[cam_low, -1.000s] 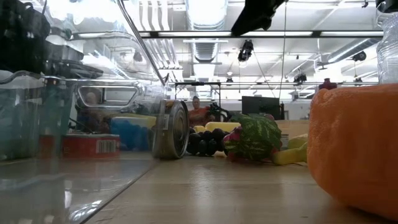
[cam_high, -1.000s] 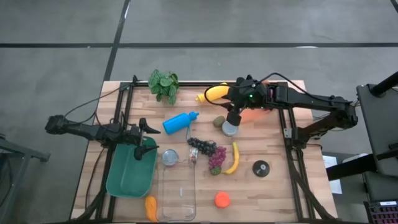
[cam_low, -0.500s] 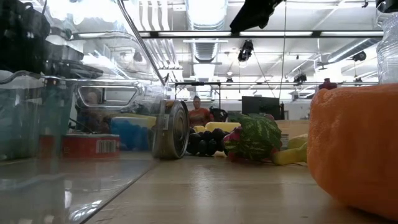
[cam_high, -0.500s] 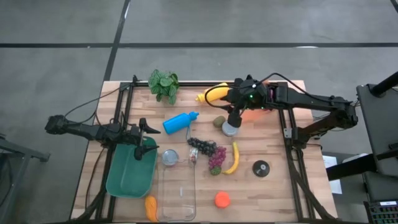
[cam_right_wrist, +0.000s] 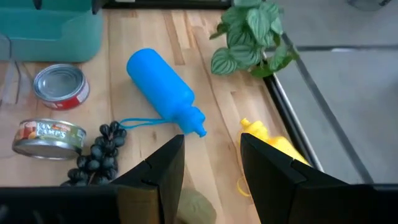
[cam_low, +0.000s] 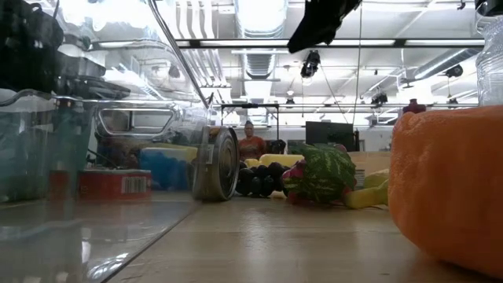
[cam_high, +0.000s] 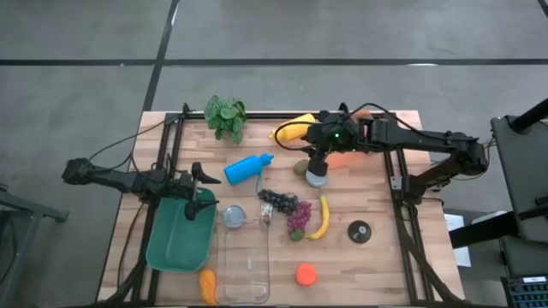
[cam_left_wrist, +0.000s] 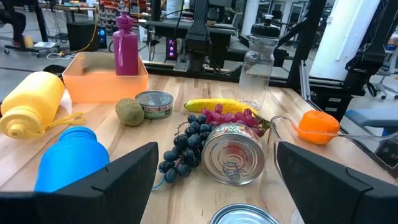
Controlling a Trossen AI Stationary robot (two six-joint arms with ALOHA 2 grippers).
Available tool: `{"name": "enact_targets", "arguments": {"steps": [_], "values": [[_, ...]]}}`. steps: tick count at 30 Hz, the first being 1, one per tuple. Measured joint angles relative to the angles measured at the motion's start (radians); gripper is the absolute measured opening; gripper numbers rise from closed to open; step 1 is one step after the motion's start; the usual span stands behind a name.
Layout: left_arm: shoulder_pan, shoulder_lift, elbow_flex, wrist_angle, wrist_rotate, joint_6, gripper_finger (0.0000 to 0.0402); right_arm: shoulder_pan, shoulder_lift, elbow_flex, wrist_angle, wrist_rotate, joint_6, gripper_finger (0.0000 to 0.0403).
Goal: Pick & Place Food Item
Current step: Put the yellow tumbler into the orange bin
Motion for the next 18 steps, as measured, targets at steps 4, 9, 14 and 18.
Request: {"name": "enact_targets", "arguments": {"steps": [4,9,14,18], "values": [[0.0,0.0,0.0,0.0,0.0,0.0,0.0336,-0.001,0.032,0.0,0.001,0.113,0.044,0.0153],[0.0,0.0,0.0,0.0,0.0,0.0,0.0336,-0.002,0.078,0.0,-0.011,0.125,0.123,0.0153],[0.0,0.0,0.0,0.0,0.0,0.0,0.0336,-0.032,0.109,0.0,-0.008,0.118,0.181,0.0153],[0.0,0.0,0.0,0.0,0.0,0.0,0.0336,-0.121,0.144,0.029,-0.007,-0.028,0.22,0.0153]]}}
